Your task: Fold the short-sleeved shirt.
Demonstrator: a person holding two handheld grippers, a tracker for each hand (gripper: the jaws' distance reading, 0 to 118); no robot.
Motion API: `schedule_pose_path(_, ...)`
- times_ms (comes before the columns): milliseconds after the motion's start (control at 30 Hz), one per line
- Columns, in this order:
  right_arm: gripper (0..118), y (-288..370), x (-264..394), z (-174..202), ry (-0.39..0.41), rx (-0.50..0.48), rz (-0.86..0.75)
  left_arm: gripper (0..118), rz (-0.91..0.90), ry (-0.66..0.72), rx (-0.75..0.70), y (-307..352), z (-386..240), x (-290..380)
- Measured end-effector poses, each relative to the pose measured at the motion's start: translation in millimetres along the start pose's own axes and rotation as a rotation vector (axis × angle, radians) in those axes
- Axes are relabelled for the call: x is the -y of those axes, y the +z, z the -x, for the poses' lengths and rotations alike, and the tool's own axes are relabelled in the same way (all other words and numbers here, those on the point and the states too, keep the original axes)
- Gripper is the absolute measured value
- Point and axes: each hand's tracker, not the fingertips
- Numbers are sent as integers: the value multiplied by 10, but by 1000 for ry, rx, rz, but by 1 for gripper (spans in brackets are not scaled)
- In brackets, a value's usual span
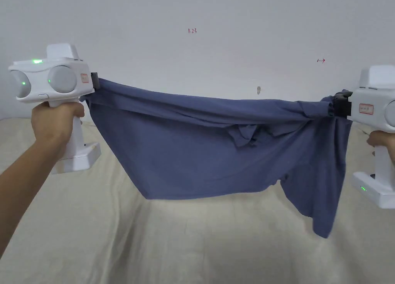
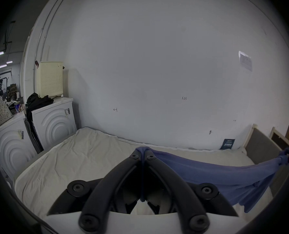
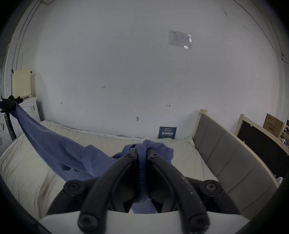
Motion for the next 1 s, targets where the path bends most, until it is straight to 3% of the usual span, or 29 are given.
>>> schedule_pose_path(233,12,-422,769,303,16,-47,151,2,147,-104,-63,-389,192,936)
schedule_pose_path(433,12,-378,1731,492,-4,-112,313,2,314,-85,-68,-191,598,2007)
schedule_pose_path(833,12,820,3407,459,-192,-119,541,2,626,-115,-107,1091,1339,3791)
schedule_pose_path(1000,12,1401,3731,387,-172,-97,549,2,710,-115,-90,1687,1518,4146)
